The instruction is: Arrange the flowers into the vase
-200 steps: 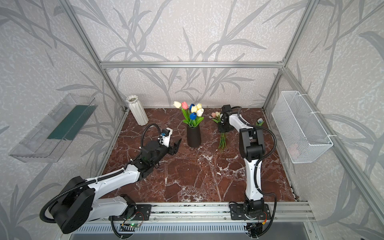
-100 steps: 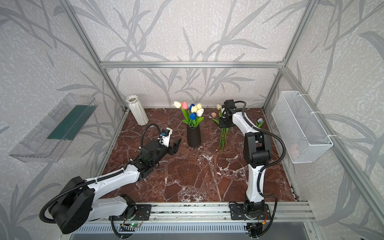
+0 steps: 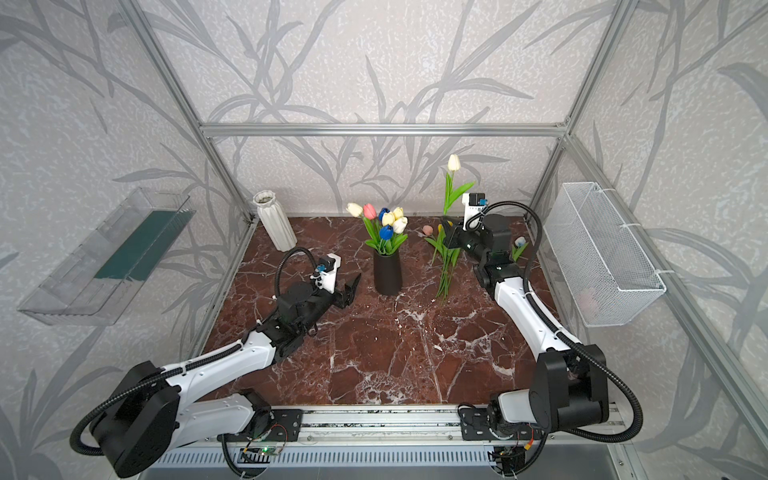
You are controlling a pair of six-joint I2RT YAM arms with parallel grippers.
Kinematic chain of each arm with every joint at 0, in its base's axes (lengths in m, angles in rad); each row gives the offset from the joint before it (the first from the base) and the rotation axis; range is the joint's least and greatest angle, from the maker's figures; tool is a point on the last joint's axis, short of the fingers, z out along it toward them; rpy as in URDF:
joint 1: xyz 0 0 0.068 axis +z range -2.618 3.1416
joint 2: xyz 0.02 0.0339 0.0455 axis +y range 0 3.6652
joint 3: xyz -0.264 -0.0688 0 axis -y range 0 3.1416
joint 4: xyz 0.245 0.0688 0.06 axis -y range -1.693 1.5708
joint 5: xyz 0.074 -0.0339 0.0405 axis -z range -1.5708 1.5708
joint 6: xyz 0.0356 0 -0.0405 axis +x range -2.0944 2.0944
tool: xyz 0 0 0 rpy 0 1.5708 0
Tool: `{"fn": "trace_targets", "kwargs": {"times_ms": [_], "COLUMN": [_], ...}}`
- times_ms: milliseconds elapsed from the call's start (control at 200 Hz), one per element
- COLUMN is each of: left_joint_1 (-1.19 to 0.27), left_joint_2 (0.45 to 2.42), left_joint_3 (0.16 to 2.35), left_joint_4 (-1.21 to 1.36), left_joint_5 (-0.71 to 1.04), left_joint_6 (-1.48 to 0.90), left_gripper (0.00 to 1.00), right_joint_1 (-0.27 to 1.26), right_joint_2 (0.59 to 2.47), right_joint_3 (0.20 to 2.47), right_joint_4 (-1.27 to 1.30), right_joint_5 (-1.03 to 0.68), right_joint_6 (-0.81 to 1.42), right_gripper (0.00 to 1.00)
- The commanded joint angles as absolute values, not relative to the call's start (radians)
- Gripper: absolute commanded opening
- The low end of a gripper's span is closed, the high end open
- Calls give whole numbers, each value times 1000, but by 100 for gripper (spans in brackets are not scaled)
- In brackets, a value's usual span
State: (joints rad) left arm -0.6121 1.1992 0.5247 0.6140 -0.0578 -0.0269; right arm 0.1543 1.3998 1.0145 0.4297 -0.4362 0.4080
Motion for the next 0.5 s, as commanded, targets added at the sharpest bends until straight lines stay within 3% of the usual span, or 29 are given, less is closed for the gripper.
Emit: {"fn": "trace_targets", "kwargs": {"times_ms": [0, 125, 495], "left_joint_1": [-607, -607, -607], "left_joint_2": [1214, 1207, 1184], "left_joint_3": [553, 550, 535], "left_joint_4": [645, 642, 624], "left_joint_5": [-53, -50, -61], "left_joint_6": [-28, -29, -31], "left_gripper": [72, 72, 72], "right_joint_1": [154, 163, 256], "right_joint_2": [1456, 1545, 1647], "right_joint_3": [963, 960, 1026], "right_joint_4": [876, 1101, 1105], "right_joint_5": [-538, -531, -445], "right_joint_6": [615, 728, 687], "right_gripper": [0, 0, 0]}}
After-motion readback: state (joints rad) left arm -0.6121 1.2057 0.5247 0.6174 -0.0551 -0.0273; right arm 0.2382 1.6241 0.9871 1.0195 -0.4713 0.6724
